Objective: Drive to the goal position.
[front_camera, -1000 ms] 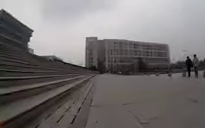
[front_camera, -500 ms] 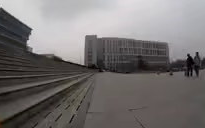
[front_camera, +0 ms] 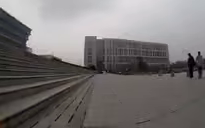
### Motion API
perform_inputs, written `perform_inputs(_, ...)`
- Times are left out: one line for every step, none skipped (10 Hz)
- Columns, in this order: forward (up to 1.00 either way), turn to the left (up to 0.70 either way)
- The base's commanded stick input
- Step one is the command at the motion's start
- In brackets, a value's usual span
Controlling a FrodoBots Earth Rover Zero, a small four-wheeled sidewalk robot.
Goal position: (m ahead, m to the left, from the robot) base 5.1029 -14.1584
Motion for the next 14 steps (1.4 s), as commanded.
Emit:
perform_inputs(0.7, 0.0)
perform_inputs(0.7, 0.0)
perform_inputs(0.7, 0.0)
perform_inputs(0.7, 0.0)
perform_inputs(0.7, 0.0)
perform_inputs(0.7, 0.0)
perform_inputs(0.7, 0.0)
perform_inputs(0.7, 0.0)
perform_inputs(0.7, 0.0)
perform_inputs(0.7, 0.0)
perform_inputs(0.7, 0.0)
perform_inputs(0.7, 0.0)
perform_inputs(0.7, 0.0)
perform_inputs(0.7, 0.0)
